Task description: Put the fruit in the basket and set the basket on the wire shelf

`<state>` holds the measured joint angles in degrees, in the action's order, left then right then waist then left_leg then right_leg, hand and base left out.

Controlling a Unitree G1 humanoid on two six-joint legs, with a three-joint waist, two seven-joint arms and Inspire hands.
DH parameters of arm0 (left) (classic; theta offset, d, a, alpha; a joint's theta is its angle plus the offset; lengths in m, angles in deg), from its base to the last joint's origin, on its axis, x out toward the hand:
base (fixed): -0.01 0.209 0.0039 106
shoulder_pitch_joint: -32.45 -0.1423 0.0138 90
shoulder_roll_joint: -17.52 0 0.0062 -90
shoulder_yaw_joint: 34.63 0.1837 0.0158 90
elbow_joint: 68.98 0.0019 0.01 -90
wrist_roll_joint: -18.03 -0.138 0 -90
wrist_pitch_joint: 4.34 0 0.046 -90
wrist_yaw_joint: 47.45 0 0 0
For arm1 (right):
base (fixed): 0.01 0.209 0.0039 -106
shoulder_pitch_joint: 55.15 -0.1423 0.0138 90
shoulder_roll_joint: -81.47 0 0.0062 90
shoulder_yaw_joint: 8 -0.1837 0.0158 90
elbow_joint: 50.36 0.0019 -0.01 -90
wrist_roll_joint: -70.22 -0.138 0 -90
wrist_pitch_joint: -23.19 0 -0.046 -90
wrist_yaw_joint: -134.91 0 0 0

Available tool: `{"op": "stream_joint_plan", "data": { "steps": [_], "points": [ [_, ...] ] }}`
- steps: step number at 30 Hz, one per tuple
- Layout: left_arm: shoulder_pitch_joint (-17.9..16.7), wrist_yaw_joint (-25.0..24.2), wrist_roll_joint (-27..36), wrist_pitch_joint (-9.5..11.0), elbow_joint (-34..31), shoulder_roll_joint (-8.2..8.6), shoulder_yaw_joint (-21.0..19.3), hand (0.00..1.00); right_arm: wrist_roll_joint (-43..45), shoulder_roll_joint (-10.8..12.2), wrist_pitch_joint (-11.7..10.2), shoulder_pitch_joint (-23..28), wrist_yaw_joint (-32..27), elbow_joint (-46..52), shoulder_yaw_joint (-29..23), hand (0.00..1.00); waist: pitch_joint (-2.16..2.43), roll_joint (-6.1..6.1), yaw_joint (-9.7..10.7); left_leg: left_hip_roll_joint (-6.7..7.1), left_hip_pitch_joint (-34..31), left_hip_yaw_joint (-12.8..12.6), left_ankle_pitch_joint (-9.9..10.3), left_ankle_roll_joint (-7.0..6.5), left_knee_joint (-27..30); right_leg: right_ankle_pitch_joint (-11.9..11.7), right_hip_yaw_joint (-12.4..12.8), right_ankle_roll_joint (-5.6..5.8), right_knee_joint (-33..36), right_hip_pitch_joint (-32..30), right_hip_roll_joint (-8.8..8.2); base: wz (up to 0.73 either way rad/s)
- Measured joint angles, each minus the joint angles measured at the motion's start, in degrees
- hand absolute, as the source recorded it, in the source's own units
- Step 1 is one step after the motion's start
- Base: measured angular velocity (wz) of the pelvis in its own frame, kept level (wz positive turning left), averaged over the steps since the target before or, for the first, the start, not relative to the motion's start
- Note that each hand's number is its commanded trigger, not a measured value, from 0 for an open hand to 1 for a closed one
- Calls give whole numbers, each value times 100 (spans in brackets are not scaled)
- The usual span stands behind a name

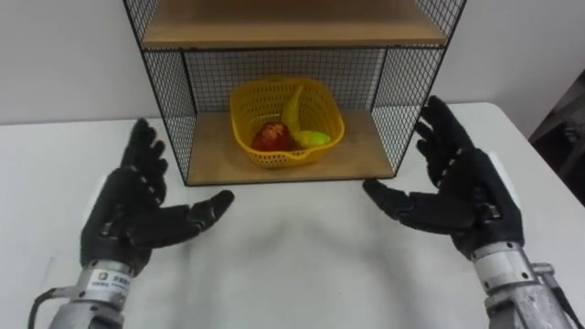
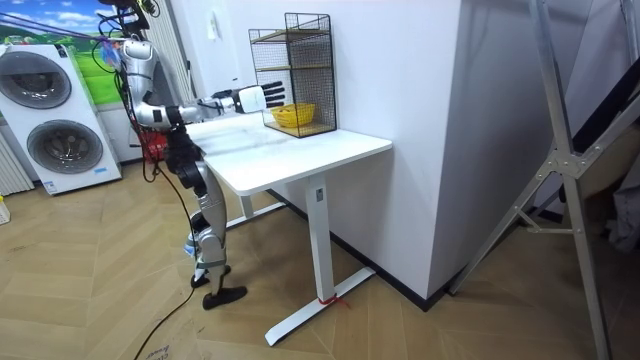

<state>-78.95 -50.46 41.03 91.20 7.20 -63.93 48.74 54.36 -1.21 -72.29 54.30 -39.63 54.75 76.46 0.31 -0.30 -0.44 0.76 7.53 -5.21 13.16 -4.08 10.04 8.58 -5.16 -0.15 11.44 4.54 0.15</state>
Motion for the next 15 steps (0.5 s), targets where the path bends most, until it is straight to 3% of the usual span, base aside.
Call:
{"op": "stream_joint_plan", "data": {
  "steps": [5,11,14,15],
  "points": [
    [-158,759,-129,335,-116,156,-685,0,215,-22,-151,-1,-541,17,-589,0,13,2,-27,2,8,-15,-3,3,-25,-1,9,-2,0,-12,5,0],
    [-152,1809,-360,591,-333,142,-1810,0,366,-230,-366,-56,-1547,138,-1716,0,13,1,-34,8,-74,41,-6,6,-17,-1,-34,-2,5,-69,-1,3],
    [-142,2287,-366,606,-482,-96,-2442,0,448,-598,-428,-67,-2149,138,-2386,0,5,7,-46,11,-102,63,-8,8,-12,-1,-43,-2,3,-92,-2,2],
    [-124,2497,-351,606,-482,-297,-2744,0,455,-839,-429,-102,-2426,129,-2636,0,-2,27,-71,11,-96,62,-8,9,-14,-1,-33,-2,-8,-87,0,0]
  ]
}}
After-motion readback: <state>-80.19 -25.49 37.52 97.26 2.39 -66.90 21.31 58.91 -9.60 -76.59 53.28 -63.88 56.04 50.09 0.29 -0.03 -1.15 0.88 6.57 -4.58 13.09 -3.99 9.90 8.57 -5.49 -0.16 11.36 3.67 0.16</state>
